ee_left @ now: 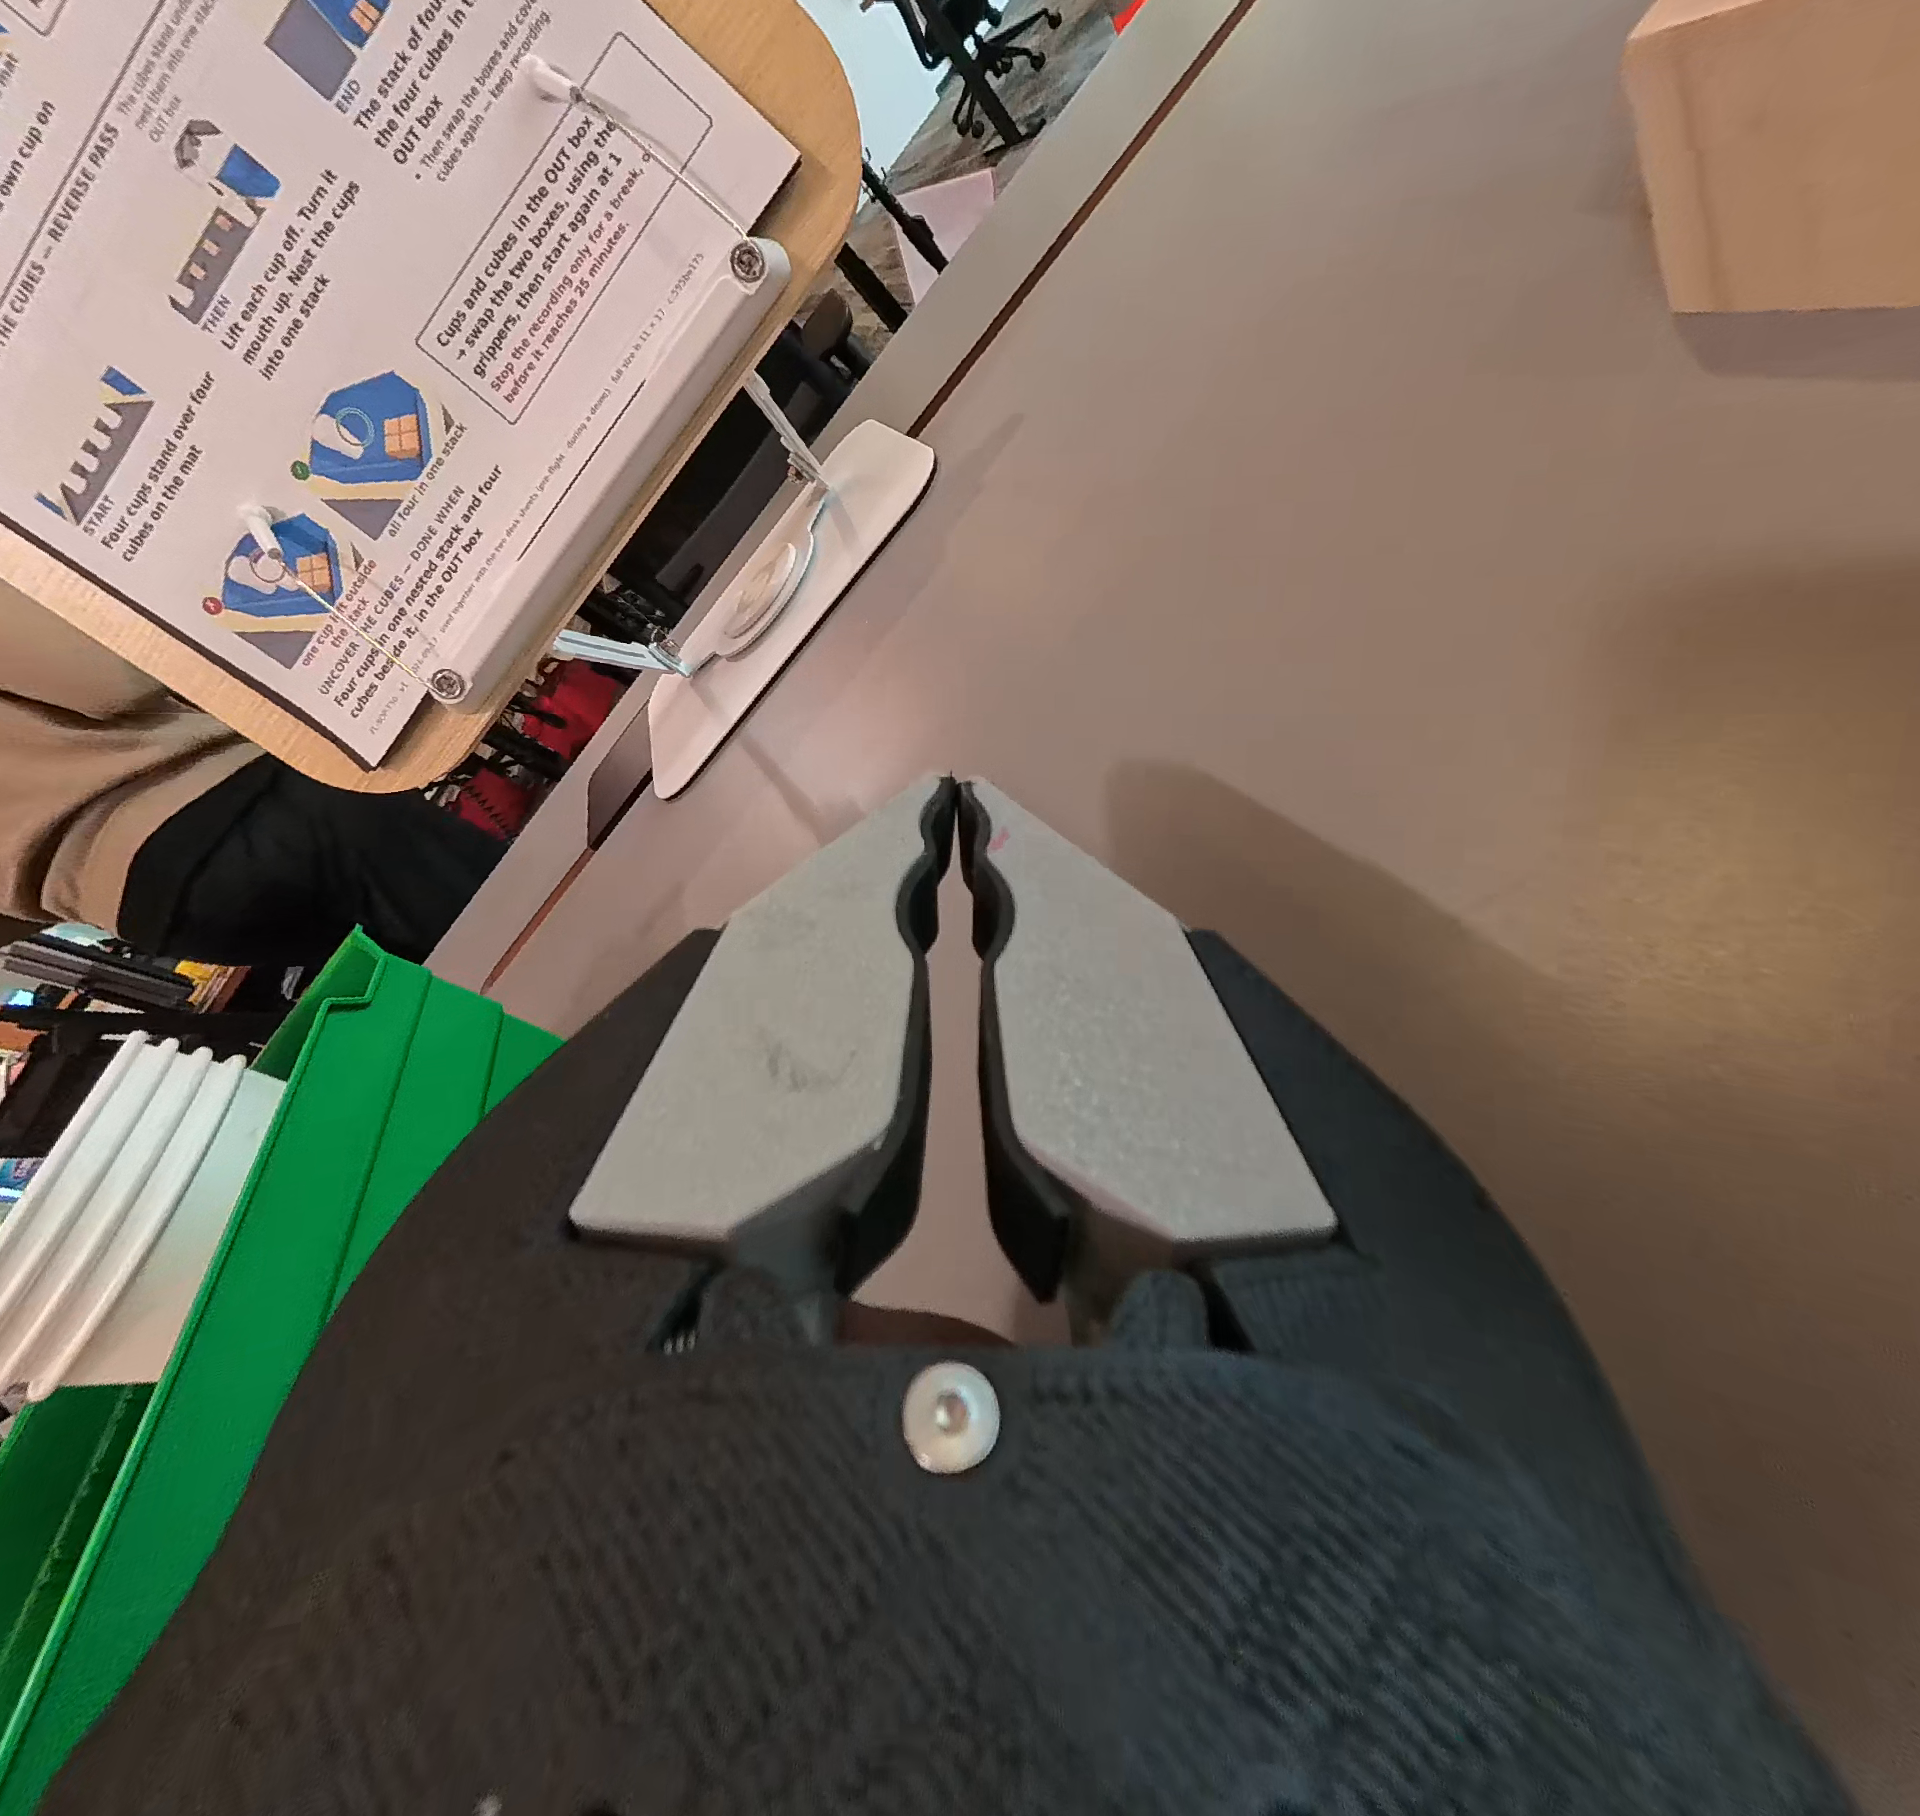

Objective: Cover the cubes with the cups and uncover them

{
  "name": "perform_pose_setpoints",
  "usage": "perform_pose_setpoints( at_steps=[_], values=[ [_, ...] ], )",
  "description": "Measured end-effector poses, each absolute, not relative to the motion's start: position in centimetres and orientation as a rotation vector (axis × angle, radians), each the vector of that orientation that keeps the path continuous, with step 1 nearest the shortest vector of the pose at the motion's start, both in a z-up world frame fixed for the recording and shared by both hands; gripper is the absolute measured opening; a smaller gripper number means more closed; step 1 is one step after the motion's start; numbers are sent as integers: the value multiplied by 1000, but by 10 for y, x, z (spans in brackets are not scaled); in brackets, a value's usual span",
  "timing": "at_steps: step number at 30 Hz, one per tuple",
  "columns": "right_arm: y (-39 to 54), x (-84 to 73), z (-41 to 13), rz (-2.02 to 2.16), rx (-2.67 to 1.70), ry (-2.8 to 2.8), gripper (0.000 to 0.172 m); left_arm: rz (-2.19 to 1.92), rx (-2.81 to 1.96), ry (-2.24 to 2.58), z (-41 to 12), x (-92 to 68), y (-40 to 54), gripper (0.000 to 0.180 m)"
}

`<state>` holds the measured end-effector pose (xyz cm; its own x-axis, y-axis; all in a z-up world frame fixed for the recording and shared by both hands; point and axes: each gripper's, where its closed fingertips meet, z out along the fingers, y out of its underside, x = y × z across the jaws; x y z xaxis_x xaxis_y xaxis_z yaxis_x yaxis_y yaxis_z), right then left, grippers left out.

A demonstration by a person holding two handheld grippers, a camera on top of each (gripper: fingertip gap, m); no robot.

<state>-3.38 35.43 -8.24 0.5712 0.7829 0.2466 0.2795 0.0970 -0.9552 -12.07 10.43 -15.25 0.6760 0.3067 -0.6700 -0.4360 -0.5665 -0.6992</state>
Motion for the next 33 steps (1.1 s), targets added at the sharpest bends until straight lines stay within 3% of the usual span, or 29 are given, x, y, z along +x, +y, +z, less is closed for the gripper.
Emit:
perform_pose_setpoints(
  at_steps=[2,11,13,17,18,21,26,30,31,33],
  values=[
    [341,-39,-85,520,-1448,-1018,94,982,-1934,88,-151,-122,103,0],
    [331,-42,-95,456,-1381,-1113,107,830,-1940,-120,-145,-102,82,5],
    [331,-40,-92,456,-1369,-1100,107,763,-1927,-189,-137,-94,61,17],
    [325,-39,-83,498,-1363,-1080,107,754,-1818,-413,-102,-98,-12,63],
    [323,-39,-81,501,-1355,-1079,107,797,-1781,-477,-91,-105,-37,64],
    [318,-39,-78,501,-1335,-1080,107,871,-1694,-678,-76,-133,-105,65],
    [310,-40,-75,493,-1304,-1094,107,861,-1834,-868,-120,-176,-147,60],
    [312,-38,-74,493,-1303,-1081,106,728,-1858,-822,-133,-178,-122,23],
    [313,-38,-74,498,-1310,-1079,106,693,-1867,-803,-136,-176,-113,4],
    [315,-38,-76,504,-1325,-1080,106,754,-1846,-849,-136,-181,-111,4]
  ],
)
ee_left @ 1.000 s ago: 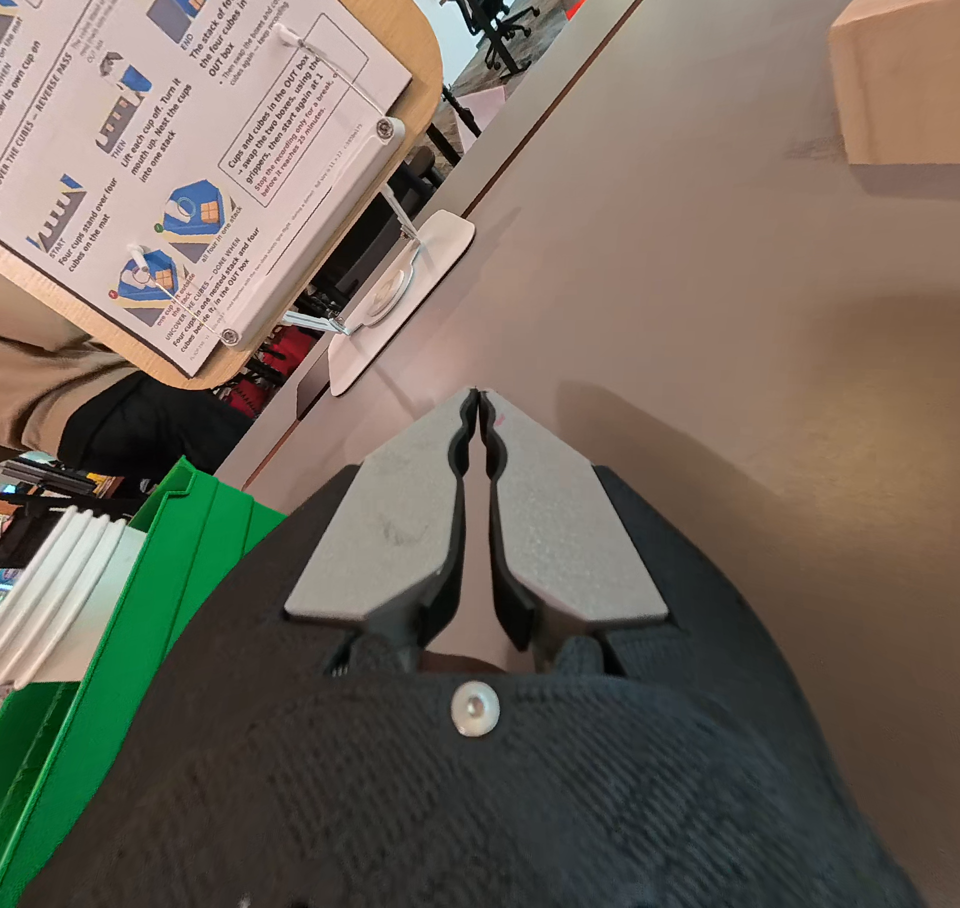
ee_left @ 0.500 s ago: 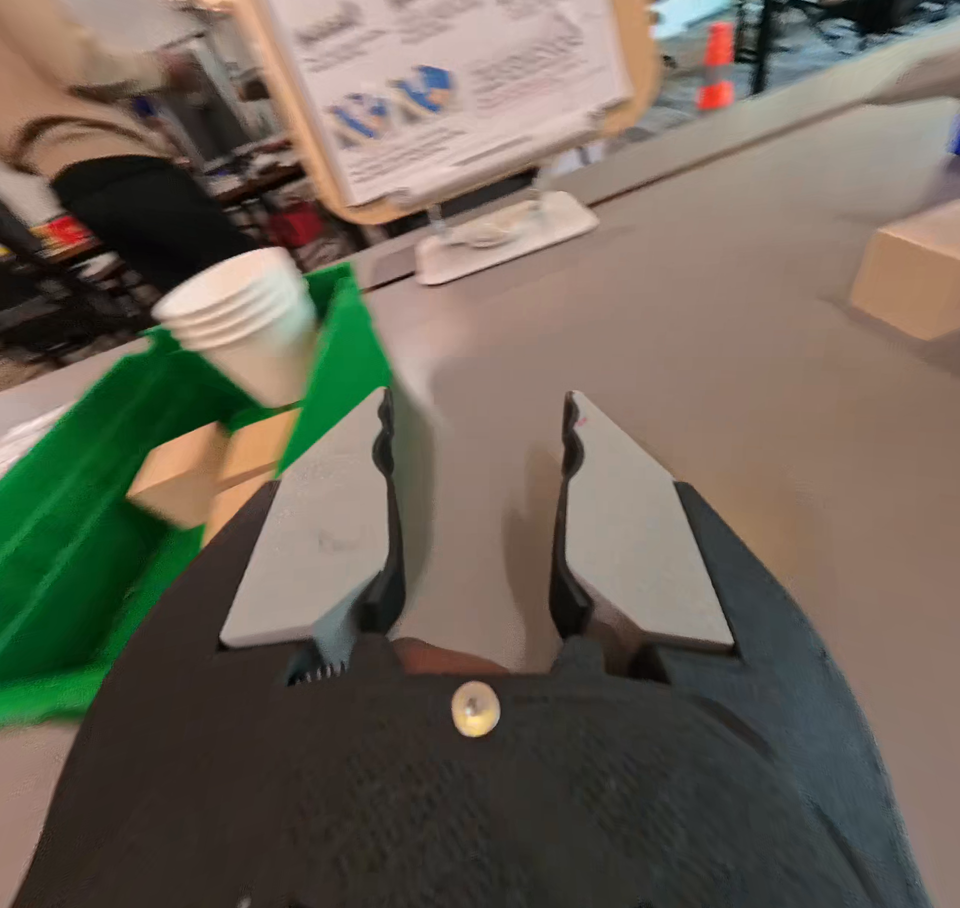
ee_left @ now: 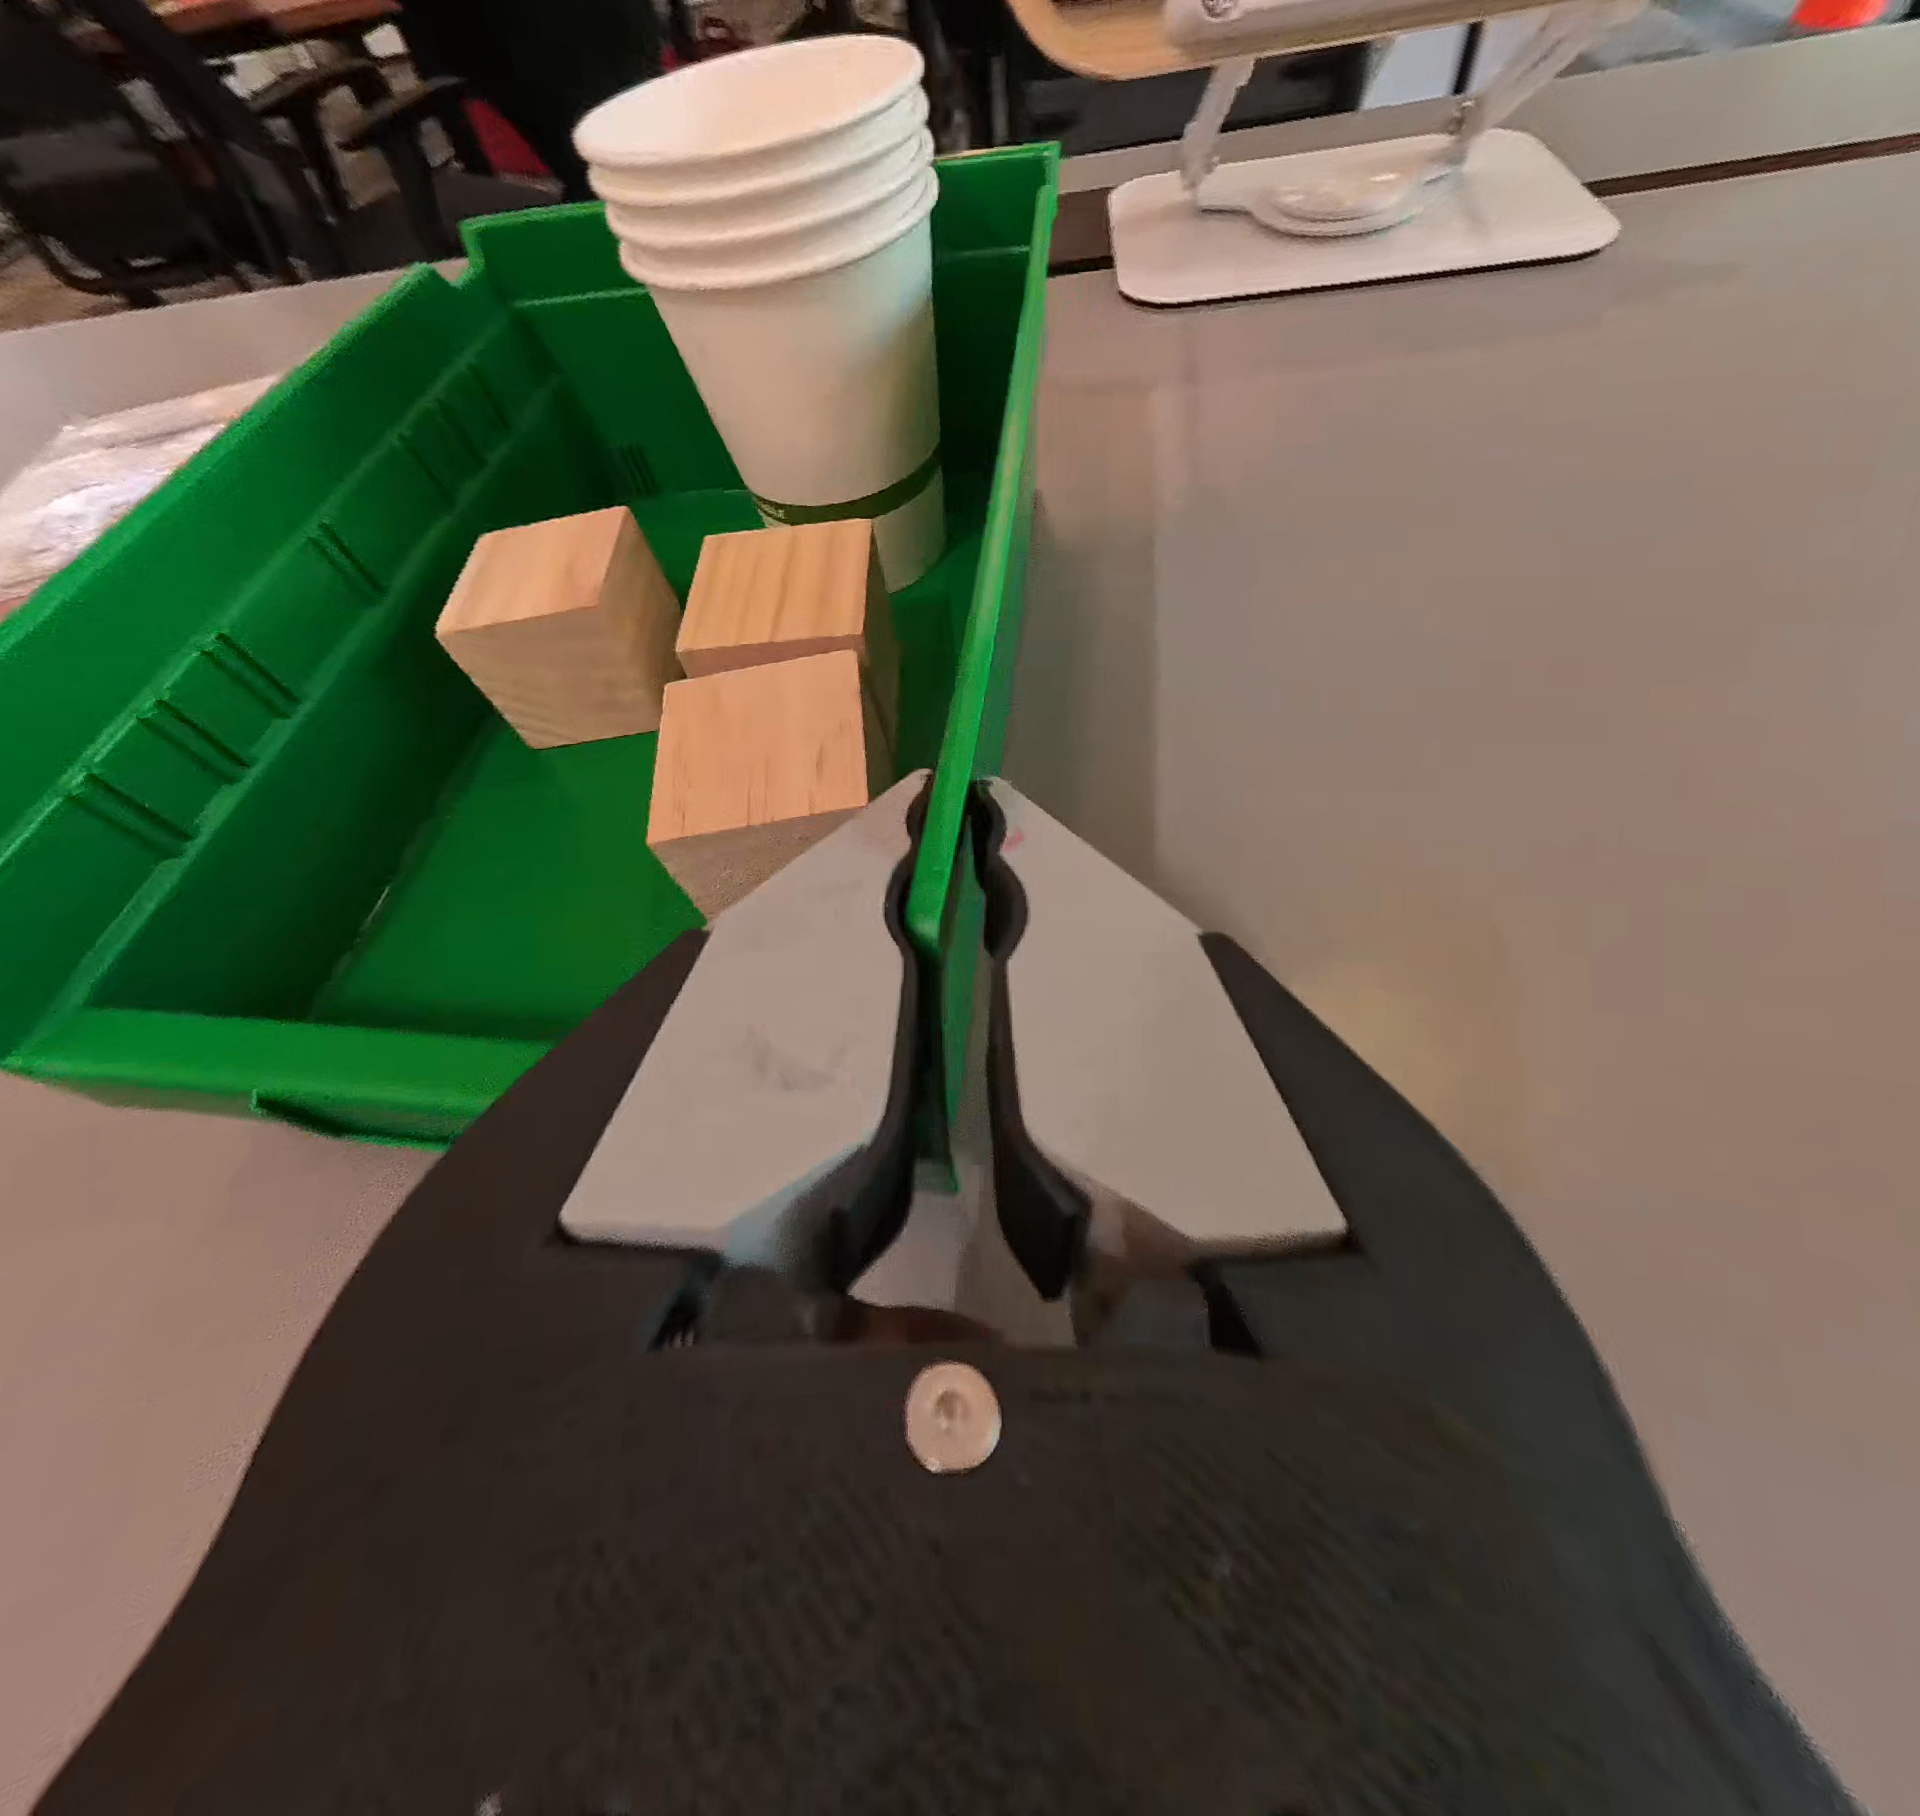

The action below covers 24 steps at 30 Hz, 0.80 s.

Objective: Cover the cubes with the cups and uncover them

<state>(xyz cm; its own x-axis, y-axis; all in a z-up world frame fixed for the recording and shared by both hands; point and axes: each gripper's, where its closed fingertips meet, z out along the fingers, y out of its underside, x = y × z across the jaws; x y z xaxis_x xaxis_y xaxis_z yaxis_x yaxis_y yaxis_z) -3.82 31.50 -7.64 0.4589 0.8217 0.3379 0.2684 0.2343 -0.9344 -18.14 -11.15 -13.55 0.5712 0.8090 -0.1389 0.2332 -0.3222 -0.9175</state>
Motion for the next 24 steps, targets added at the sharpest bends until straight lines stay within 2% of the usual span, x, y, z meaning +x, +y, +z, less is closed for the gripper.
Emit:
perform_pose_setpoints(
  at_steps=[9,11,14,16,17,18,21,24],
  values=[
    [313,-40,-80,493,-1324,-1104,106,751,-1860,-850,-136,-200,-103,4],
    [312,-40,-80,495,-1324,-1110,107,701,-1861,-842,-136,-202,-107,10],
    [312,-39,-78,502,-1324,-1106,107,721,-1890,-843,-138,-210,-120,6],
    [312,-39,-77,501,-1319,-1101,107,725,-1910,-860,-140,-215,-127,15],
    [311,-39,-77,503,-1317,-1101,107,679,-1919,-836,-140,-213,-124,29],
    [311,-40,-77,504,-1316,-1103,107,610,-1900,-808,-134,-208,-120,41],
    [308,-42,-80,503,-1315,-1116,107,477,-1715,-820,-95,-208,-124,36],
    [306,-43,-81,495,-1305,-1119,108,563,-1692,-920,-76,-237,-150,33]
  ],
)
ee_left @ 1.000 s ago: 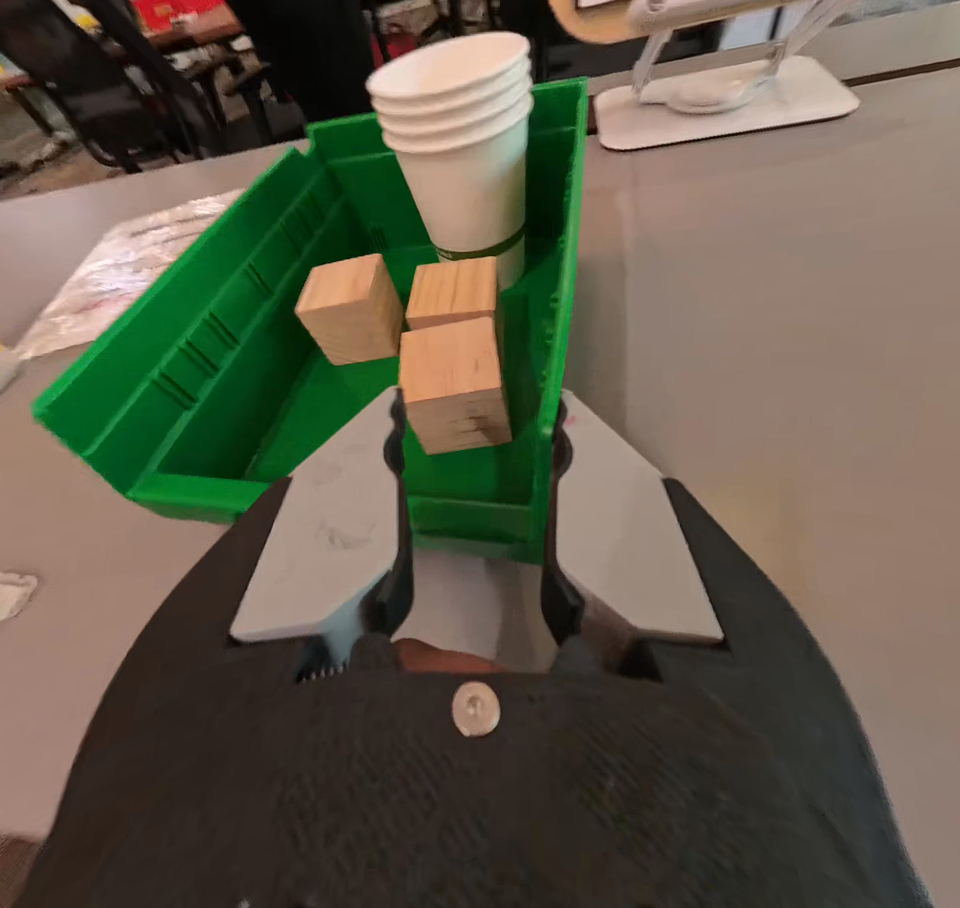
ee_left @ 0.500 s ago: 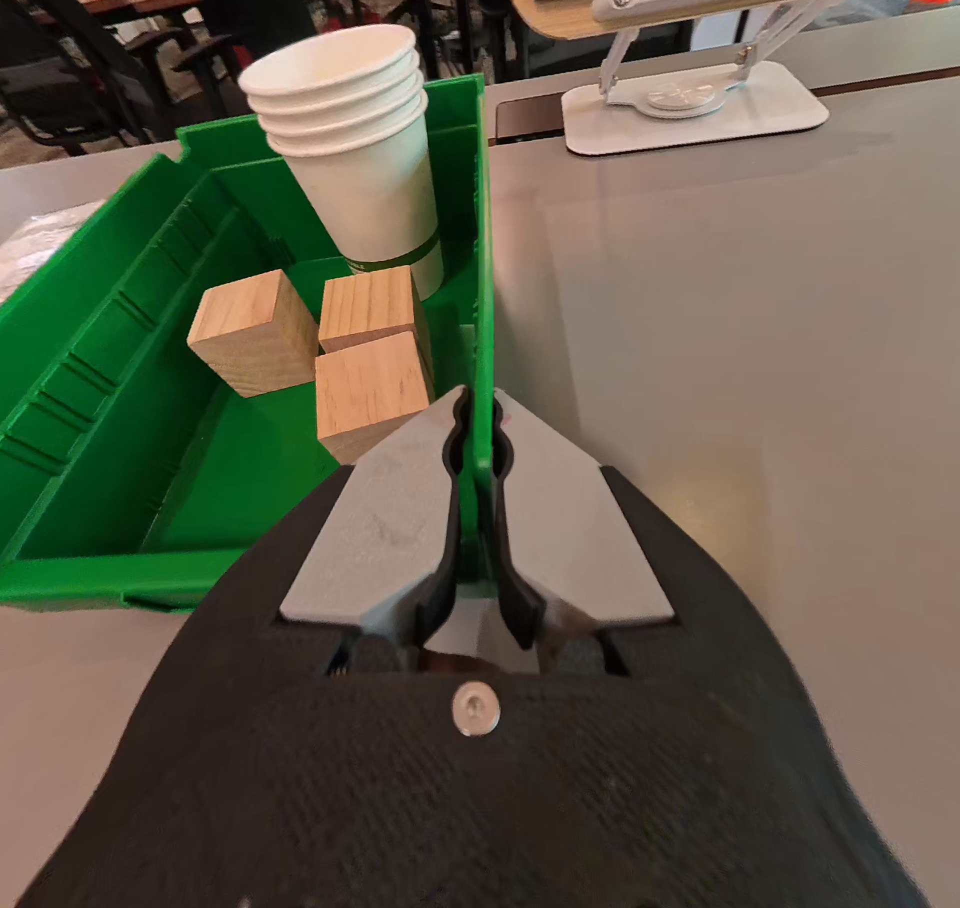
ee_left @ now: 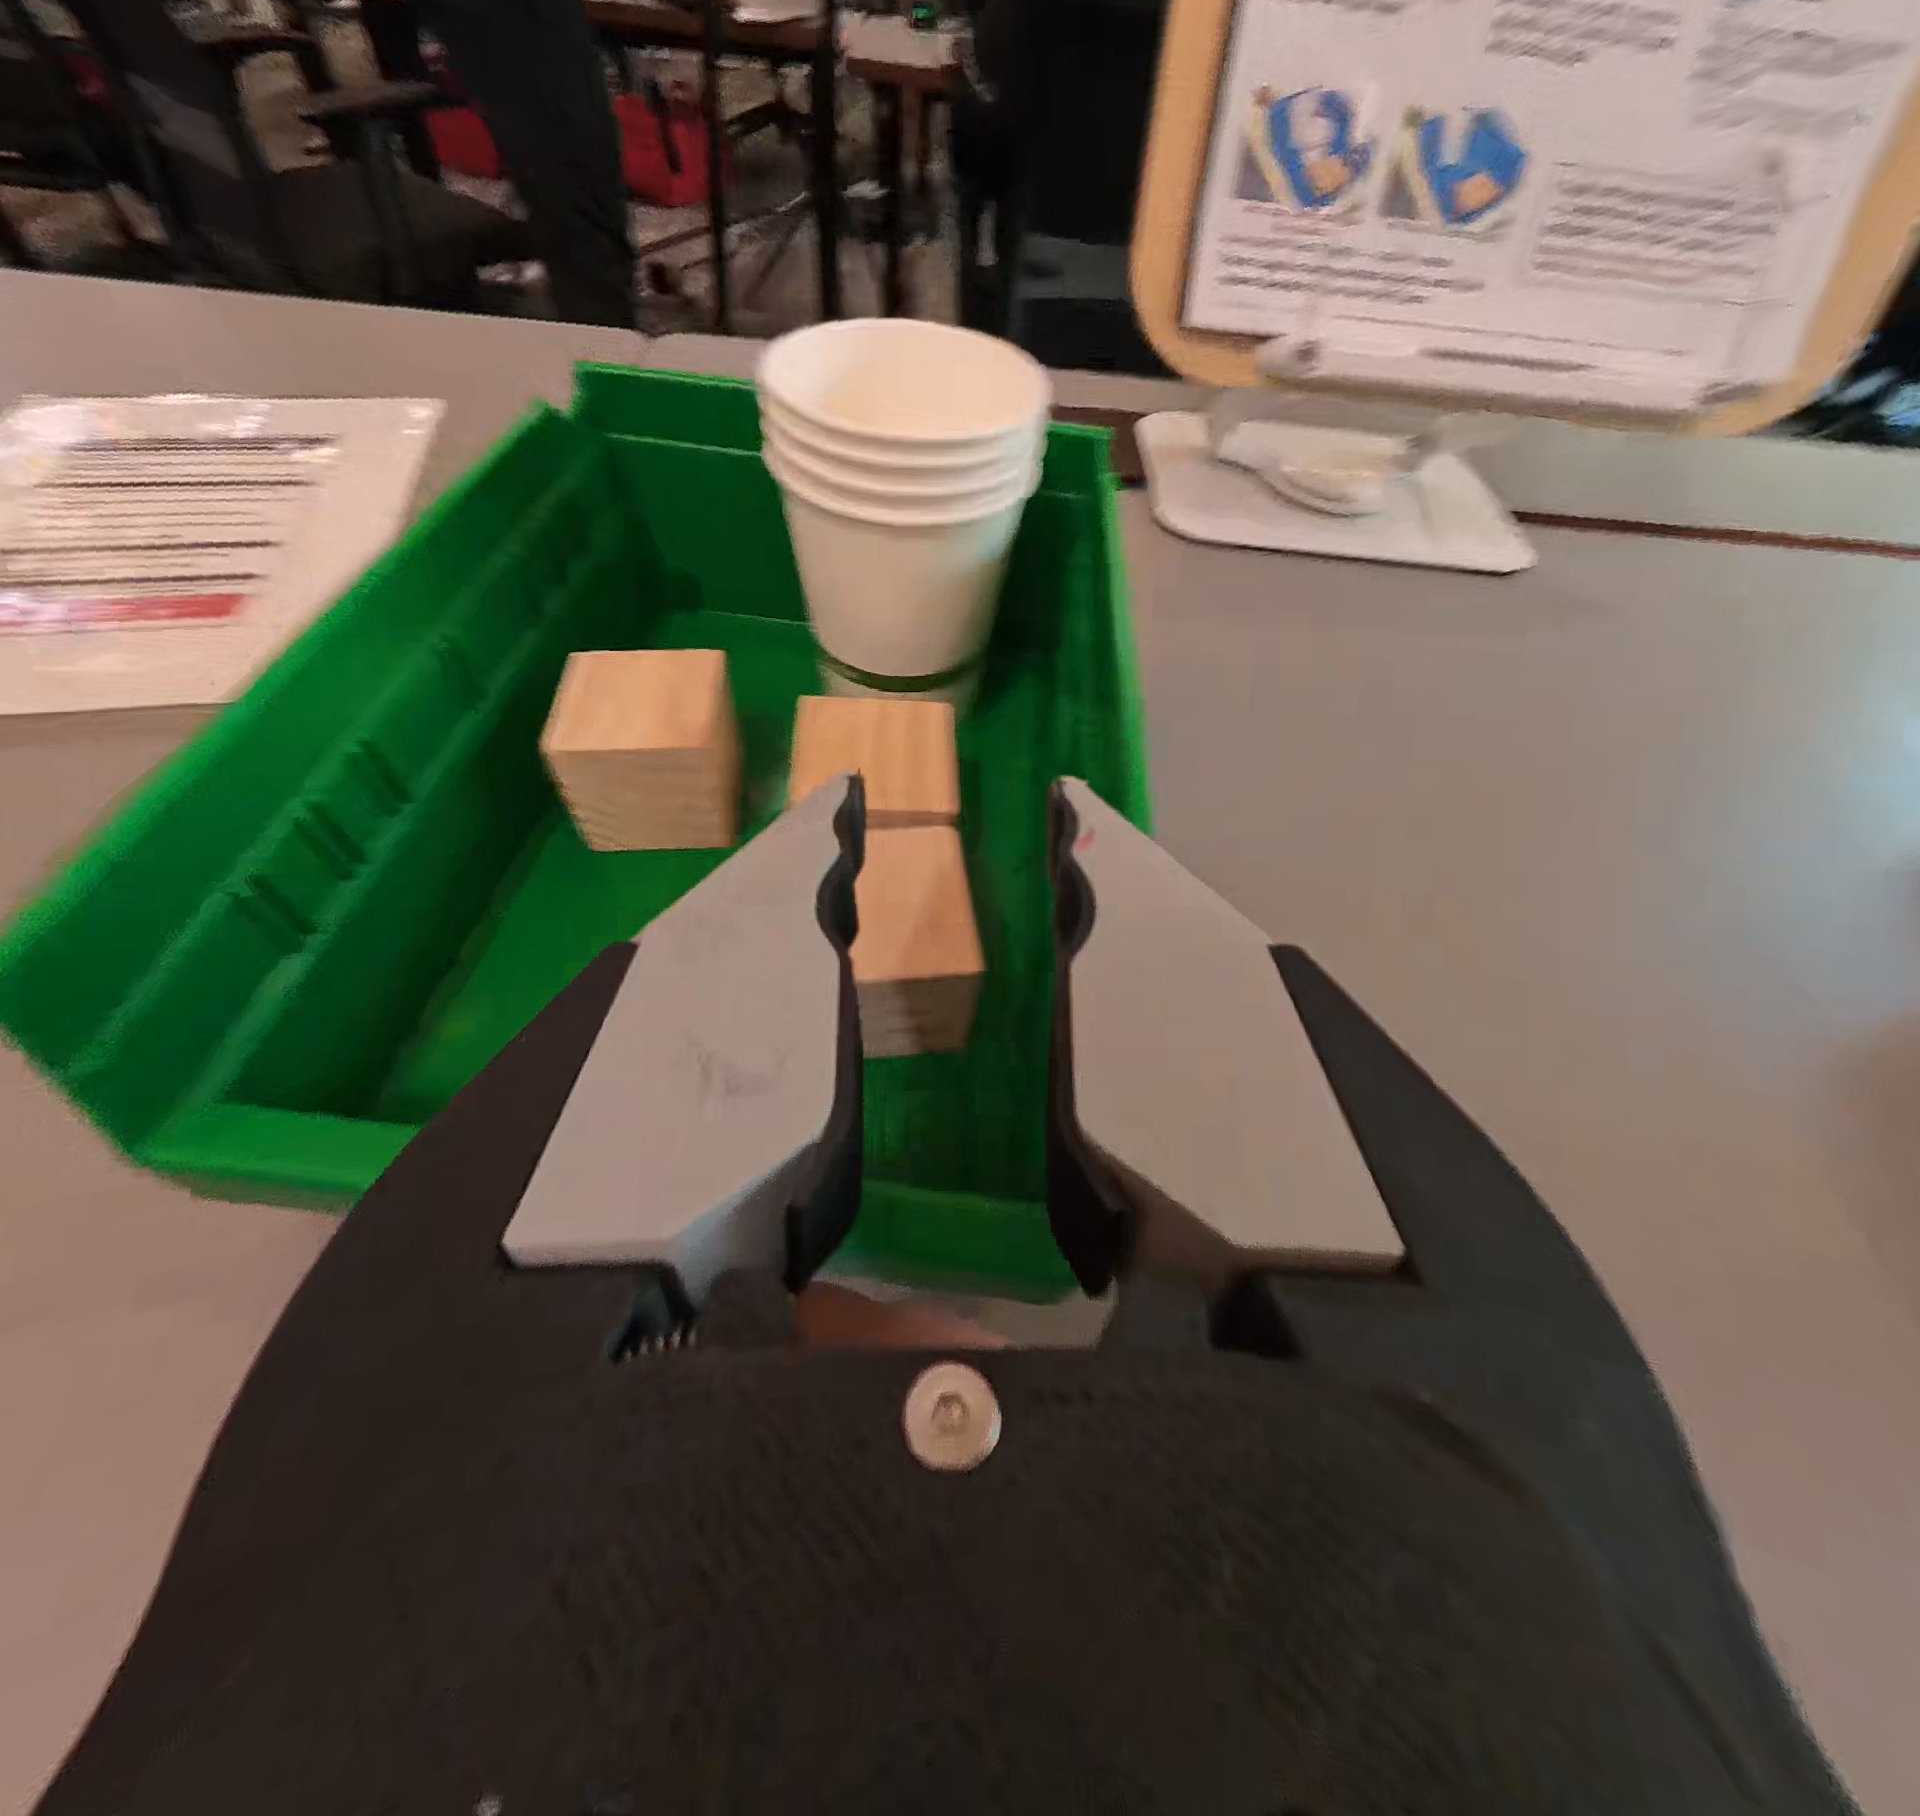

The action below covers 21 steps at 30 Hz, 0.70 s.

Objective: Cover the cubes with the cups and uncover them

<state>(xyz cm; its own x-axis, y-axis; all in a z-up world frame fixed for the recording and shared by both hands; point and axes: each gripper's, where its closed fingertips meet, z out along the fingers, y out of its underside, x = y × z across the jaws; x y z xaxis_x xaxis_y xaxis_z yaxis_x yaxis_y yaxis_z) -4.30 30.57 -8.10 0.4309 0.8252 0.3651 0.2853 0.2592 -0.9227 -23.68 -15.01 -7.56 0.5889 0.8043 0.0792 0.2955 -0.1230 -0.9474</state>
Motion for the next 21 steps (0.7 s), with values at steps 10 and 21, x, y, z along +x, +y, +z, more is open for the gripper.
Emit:
perform_pose_setpoints(
  at_steps=[10,21],
  values=[
    [302,-44,-81,475,-1282,-1124,108,396,-2419,-1046,-186,-274,-146,78],
    [303,-43,-81,481,-1300,-1132,112,740,-2339,-1030,-162,-298,-174,69]
  ],
)
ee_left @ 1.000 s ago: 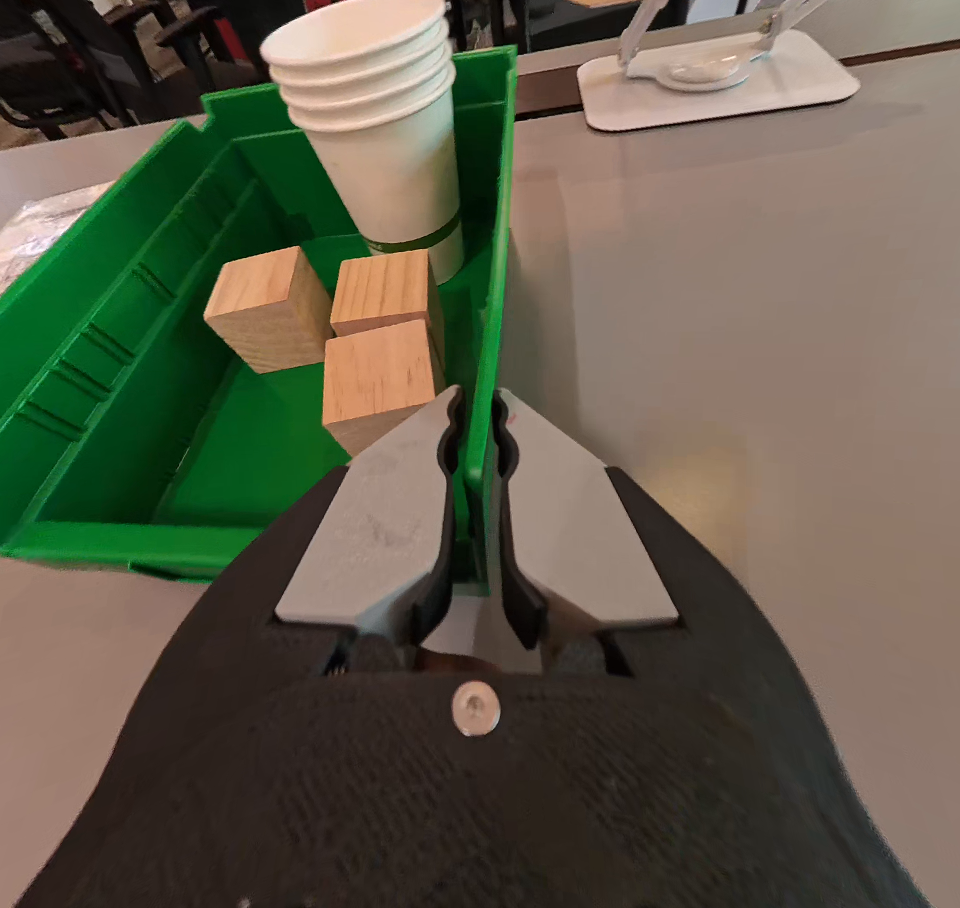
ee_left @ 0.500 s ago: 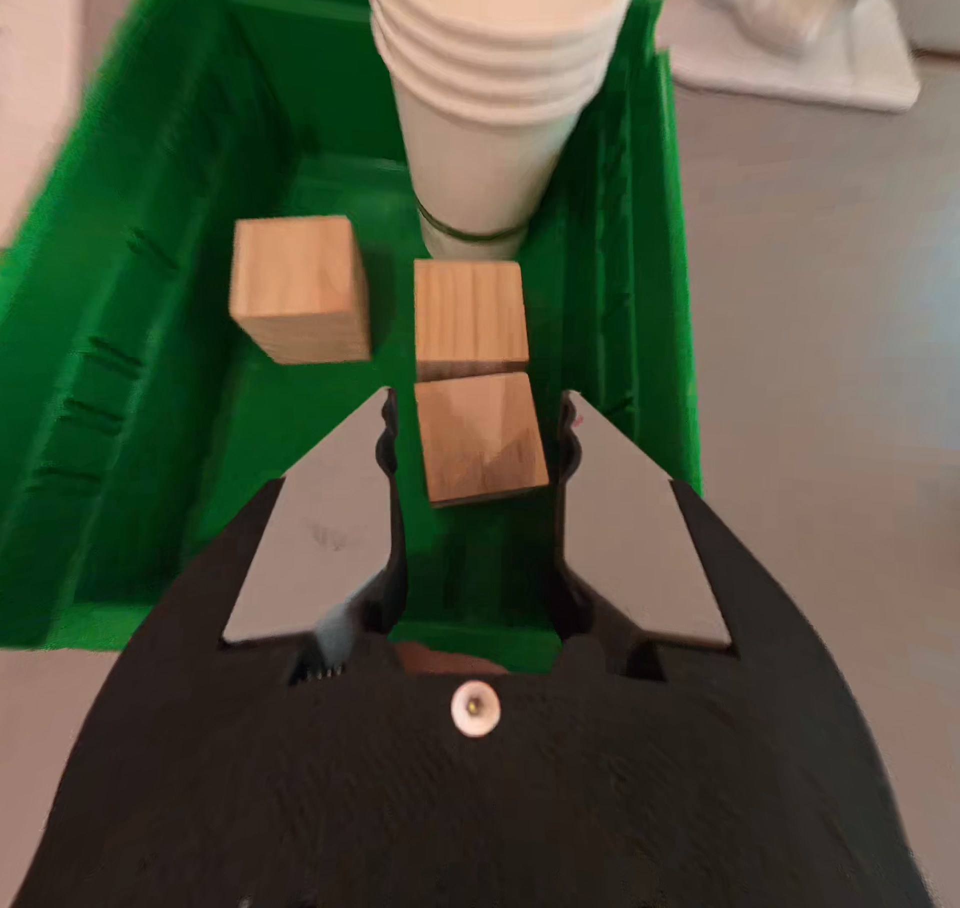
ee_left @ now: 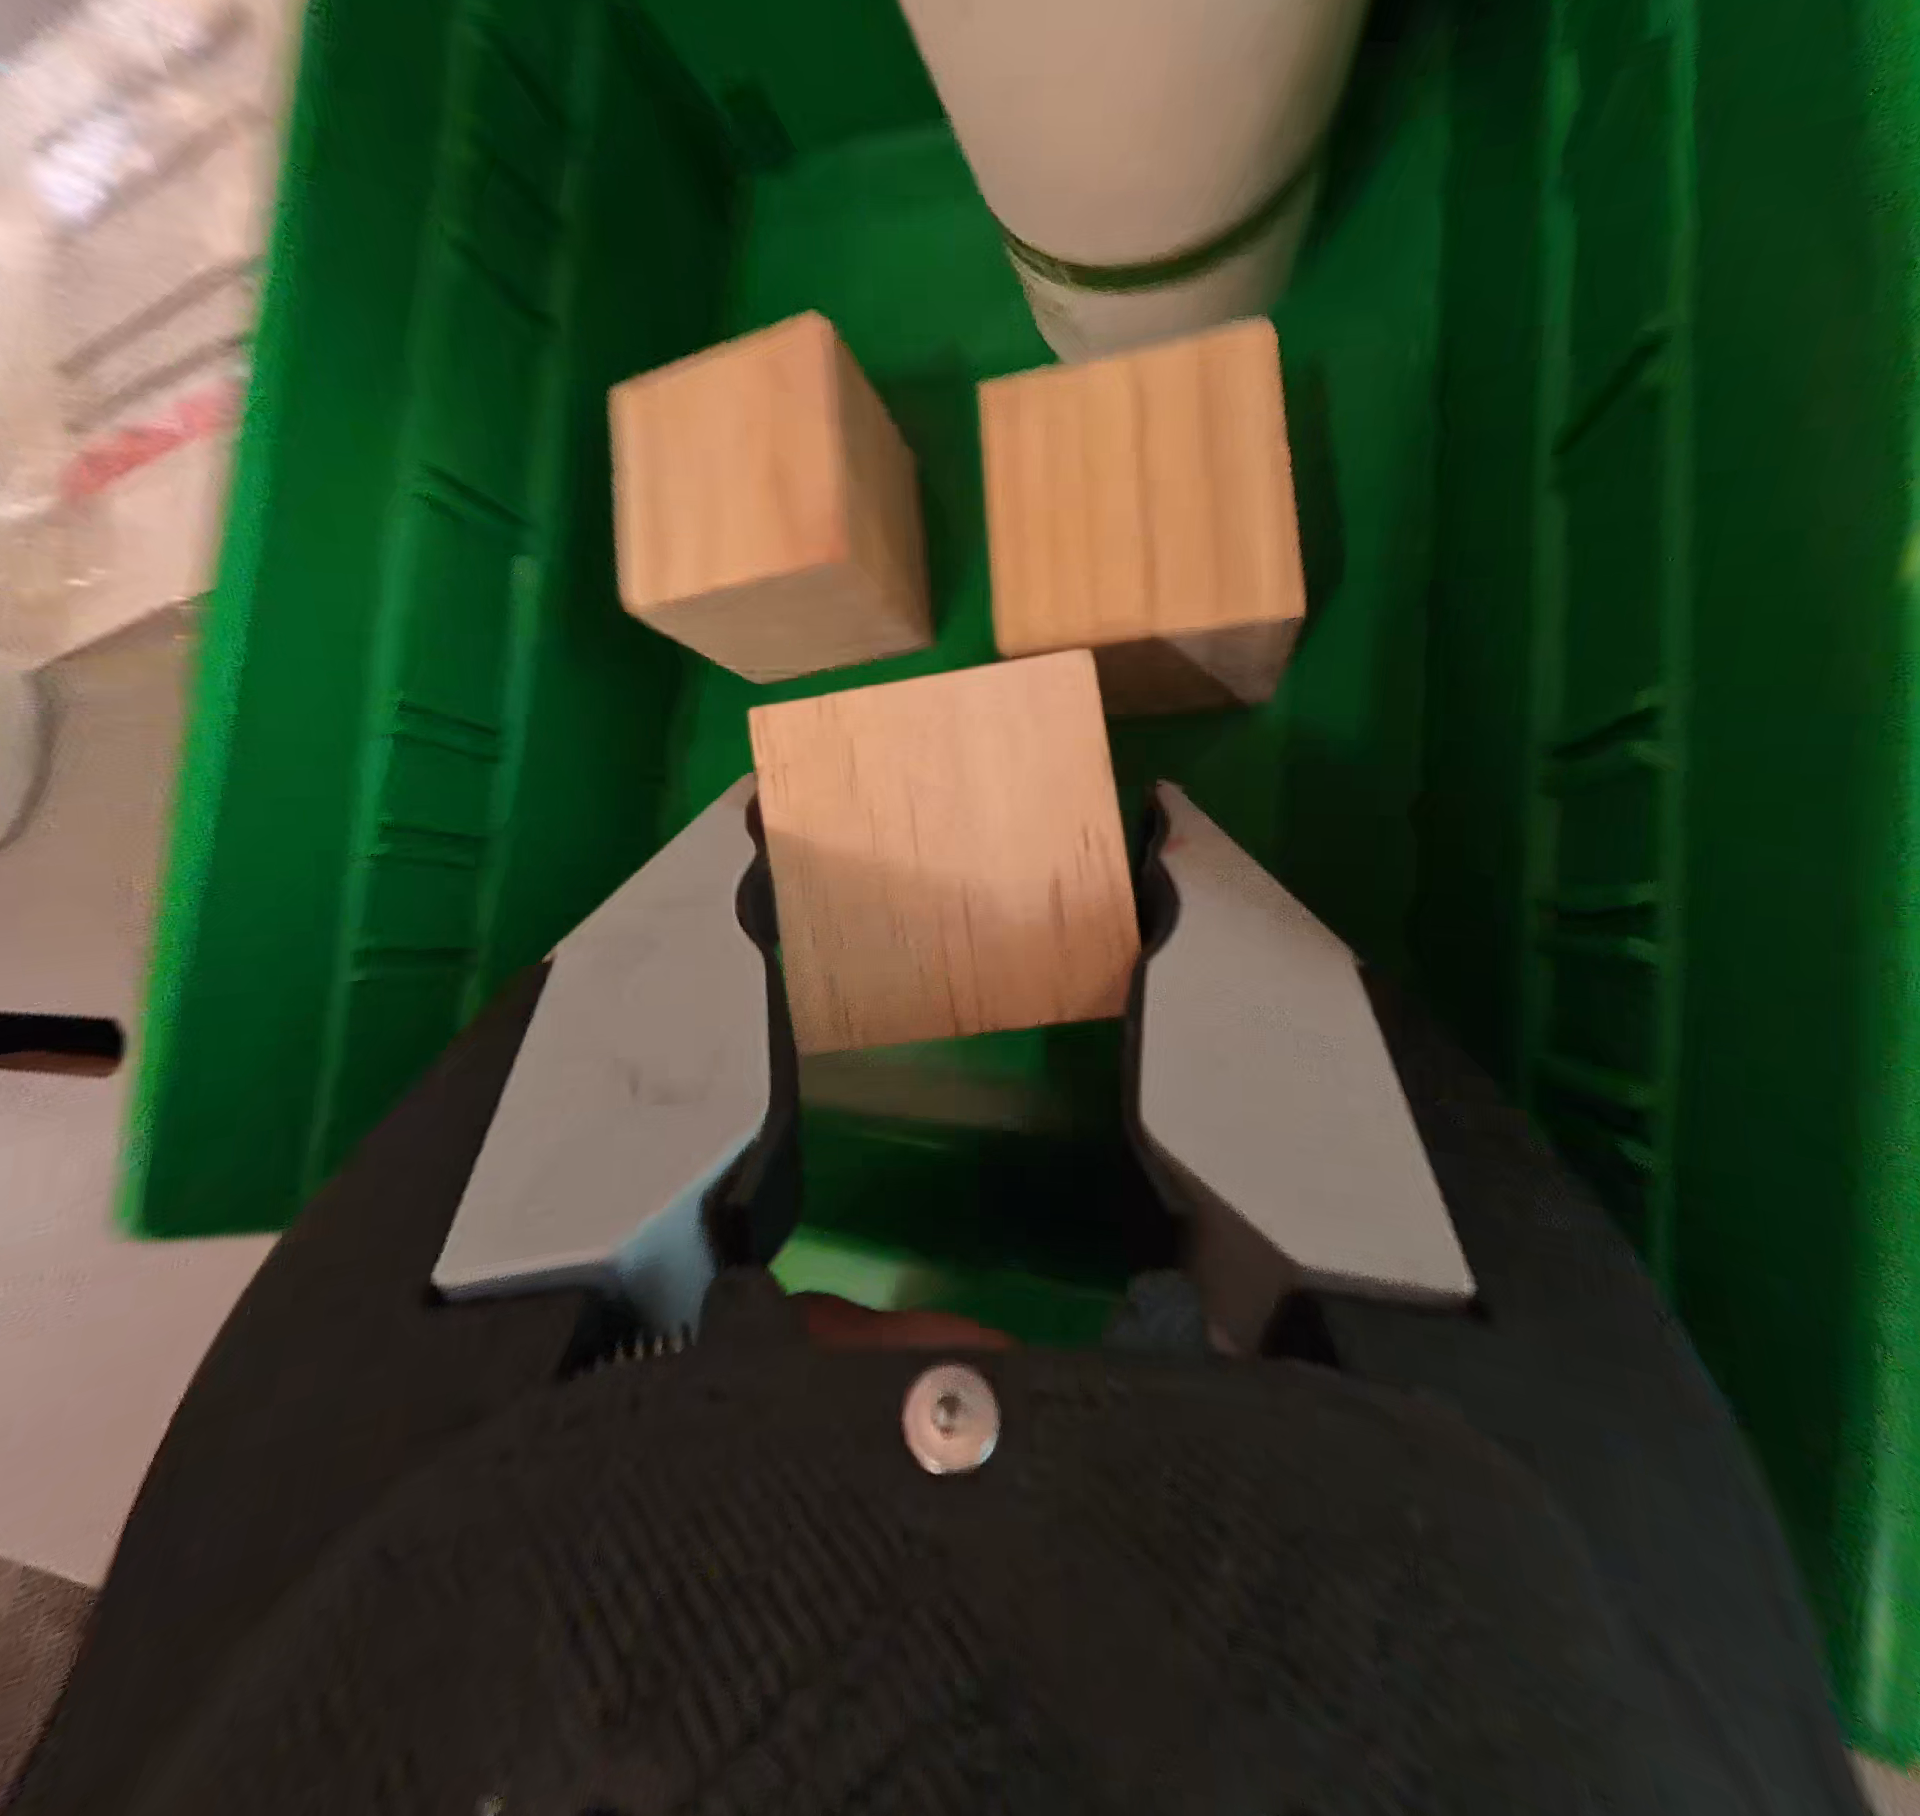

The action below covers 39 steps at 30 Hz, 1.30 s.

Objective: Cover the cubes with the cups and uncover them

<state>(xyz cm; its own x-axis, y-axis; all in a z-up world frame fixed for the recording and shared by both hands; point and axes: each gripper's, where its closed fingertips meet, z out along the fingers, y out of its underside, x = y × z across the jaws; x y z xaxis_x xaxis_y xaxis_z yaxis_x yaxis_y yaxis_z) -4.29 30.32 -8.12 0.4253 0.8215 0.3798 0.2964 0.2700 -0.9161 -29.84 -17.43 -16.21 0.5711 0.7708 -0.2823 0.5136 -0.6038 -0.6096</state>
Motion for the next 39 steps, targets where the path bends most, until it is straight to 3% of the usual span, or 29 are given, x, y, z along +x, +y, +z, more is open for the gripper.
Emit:
perform_pose_setpoints(
  at_steps=[5,9,13,17,19,22,31,33,39],
  values=[
    [301,-44,-93,536,-1365,-1207,127,804,-2063,-842,-75,-275,-146,68],
    [293,-43,-97,665,-1403,-1281,127,573,-2149,-347,-55,-182,-45,68],
    [284,-43,-90,798,-1354,-1315,94,524,-2255,220,-90,-107,43,68],
    [263,-40,-86,966,-1272,-1440,75,252,-2295,553,-145,-59,109,68],
    [244,-33,-87,1109,-1223,-1572,72,202,-2330,662,-168,-50,130,68],
    [202,-9,-99,1330,-1117,-1862,82,221,-2403,743,-194,-51,148,69],
    [205,-6,-165,857,-1060,-2145,73,146,-2233,868,-194,-27,168,69],
    [212,-8,-167,794,-1024,-2121,56,155,-2230,884,-193,-28,163,69],
    [227,6,-166,803,-1044,-2154,55,70,-2198,815,-194,-29,158,69]
  ],
)
